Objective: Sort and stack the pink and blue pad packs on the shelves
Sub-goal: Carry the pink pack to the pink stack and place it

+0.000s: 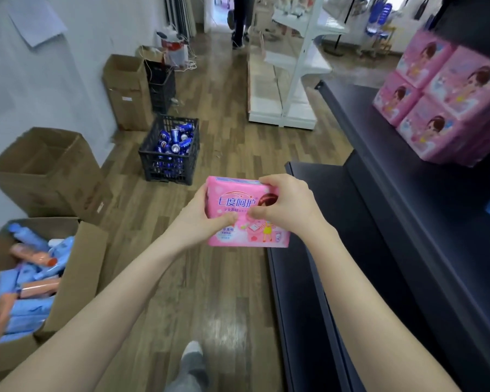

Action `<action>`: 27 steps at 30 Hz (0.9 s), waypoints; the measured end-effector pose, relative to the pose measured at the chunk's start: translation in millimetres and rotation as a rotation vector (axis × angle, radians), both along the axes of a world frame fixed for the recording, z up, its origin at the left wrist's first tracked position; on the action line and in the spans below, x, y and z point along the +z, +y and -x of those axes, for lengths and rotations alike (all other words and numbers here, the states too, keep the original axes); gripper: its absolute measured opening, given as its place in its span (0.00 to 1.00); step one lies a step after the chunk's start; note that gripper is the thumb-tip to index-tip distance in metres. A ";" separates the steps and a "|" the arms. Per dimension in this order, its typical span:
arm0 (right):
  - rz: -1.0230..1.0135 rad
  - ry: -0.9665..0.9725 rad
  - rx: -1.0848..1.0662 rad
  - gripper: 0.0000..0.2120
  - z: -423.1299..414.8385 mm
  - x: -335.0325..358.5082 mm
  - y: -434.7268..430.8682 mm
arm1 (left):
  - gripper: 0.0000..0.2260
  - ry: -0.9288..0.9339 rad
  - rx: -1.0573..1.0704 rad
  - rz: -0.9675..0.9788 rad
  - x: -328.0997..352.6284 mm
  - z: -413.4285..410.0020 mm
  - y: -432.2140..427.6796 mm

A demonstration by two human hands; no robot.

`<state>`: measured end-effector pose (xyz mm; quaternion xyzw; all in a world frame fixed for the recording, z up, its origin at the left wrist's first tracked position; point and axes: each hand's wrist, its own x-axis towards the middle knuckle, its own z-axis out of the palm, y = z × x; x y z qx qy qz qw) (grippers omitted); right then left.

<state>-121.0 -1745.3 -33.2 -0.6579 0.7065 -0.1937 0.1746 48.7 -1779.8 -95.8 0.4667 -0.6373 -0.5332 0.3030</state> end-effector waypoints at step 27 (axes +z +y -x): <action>0.031 0.069 -0.432 0.14 137.6 33.2 -207.3 | 0.25 0.047 -0.415 0.055 28.7 172.8 -273.9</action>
